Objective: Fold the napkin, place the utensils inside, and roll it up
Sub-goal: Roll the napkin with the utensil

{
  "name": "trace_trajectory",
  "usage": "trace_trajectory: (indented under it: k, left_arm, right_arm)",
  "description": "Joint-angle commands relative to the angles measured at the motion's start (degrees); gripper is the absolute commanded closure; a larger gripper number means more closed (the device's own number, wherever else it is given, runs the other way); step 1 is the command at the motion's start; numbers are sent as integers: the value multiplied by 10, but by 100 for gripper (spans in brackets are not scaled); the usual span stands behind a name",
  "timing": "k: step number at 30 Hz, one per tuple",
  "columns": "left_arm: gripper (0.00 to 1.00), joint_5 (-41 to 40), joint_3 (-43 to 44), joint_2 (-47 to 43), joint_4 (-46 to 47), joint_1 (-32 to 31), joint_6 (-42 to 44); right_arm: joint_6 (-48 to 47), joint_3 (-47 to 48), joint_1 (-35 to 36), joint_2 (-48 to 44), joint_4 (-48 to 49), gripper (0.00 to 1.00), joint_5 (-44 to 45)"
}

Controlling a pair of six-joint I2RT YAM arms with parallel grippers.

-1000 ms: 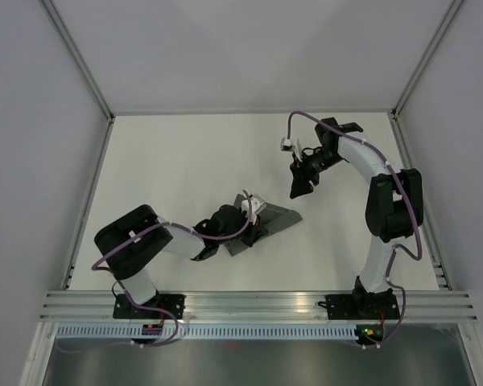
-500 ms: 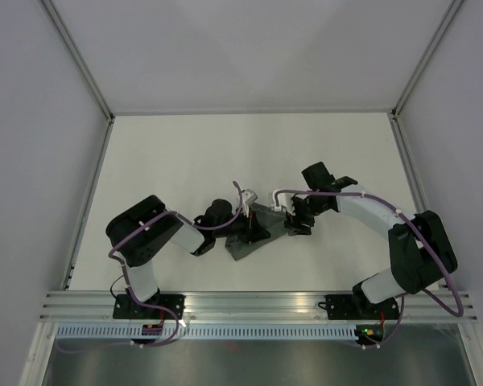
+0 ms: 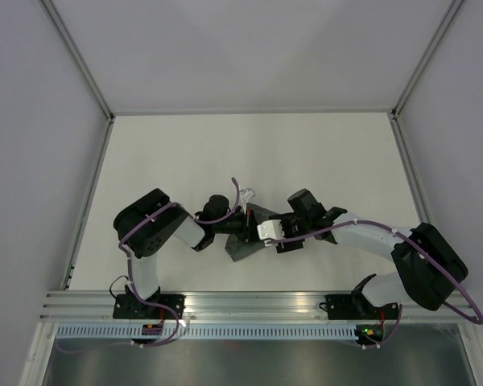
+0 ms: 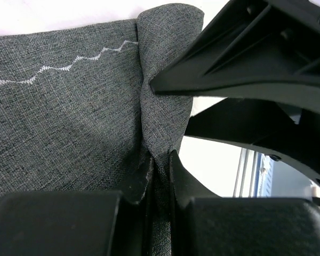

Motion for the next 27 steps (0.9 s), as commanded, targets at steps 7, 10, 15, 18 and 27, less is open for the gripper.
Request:
trace_trajectory:
  k: [7,10,15,18,27]
  left_arm:
    - [98,53,-30,41,-139,8,9]
    - [87,37,-24,12,-162,12,24]
    - [67,-5,7,-52,-219,11,51]
    - [61,-45,41,-96,-253,12,76]
    - [49,-268,59,-252,-330,30,91]
  right_arm:
    - [0,-12,21,9,47,64,24]
    - [-4,2,21,33,11,80,20]
    - [-5,72,20,91,-87,93,19]
    - [2,104,20,124,-138,97,20]
    - [13,160,-5,195,-225,100,-37]
